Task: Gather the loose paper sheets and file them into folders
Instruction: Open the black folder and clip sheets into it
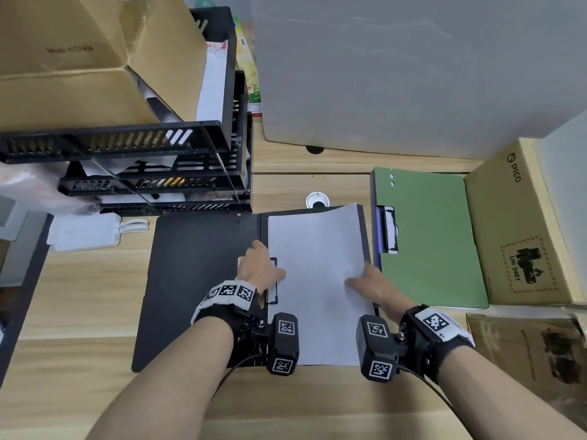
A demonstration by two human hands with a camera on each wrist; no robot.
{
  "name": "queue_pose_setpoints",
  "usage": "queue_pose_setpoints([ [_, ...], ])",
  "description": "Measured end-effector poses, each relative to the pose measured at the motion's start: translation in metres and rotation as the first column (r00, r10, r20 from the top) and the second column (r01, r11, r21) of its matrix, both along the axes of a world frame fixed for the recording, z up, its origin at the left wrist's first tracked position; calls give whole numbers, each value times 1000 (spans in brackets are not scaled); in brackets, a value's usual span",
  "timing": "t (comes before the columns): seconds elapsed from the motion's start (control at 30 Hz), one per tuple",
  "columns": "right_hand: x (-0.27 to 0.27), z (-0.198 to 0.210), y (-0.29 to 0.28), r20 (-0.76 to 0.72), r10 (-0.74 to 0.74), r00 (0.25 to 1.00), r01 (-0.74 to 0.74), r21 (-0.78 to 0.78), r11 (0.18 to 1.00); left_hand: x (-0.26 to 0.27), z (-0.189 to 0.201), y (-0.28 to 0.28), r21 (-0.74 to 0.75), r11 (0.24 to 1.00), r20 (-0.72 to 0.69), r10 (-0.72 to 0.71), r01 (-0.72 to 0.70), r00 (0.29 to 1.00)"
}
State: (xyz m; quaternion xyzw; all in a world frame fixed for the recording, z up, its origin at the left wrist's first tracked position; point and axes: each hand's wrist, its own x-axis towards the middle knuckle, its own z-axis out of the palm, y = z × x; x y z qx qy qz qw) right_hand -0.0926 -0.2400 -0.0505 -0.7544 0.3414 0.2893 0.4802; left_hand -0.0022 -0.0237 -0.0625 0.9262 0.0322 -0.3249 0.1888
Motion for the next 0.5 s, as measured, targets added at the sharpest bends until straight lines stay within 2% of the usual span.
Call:
queue_pose_setpoints([
  [0.1,-4,-8,-11,-65,-81,995,83,25,996,-3,0,-3,36,999,27,4,-5,1000],
  [0.27,-6,2,-12,35,-62,997,63,-52,997,1,0,27,-169,980,46,116,-107,992],
  [0.37,4,11,2,94,-90,992,96,-64,993,5,2,65,-173,964,99,220,-201,971],
  [0.5,17,21,37,-11,-11,1000,13,210,978,11,0,115,-24,943,98,332,-332,938],
])
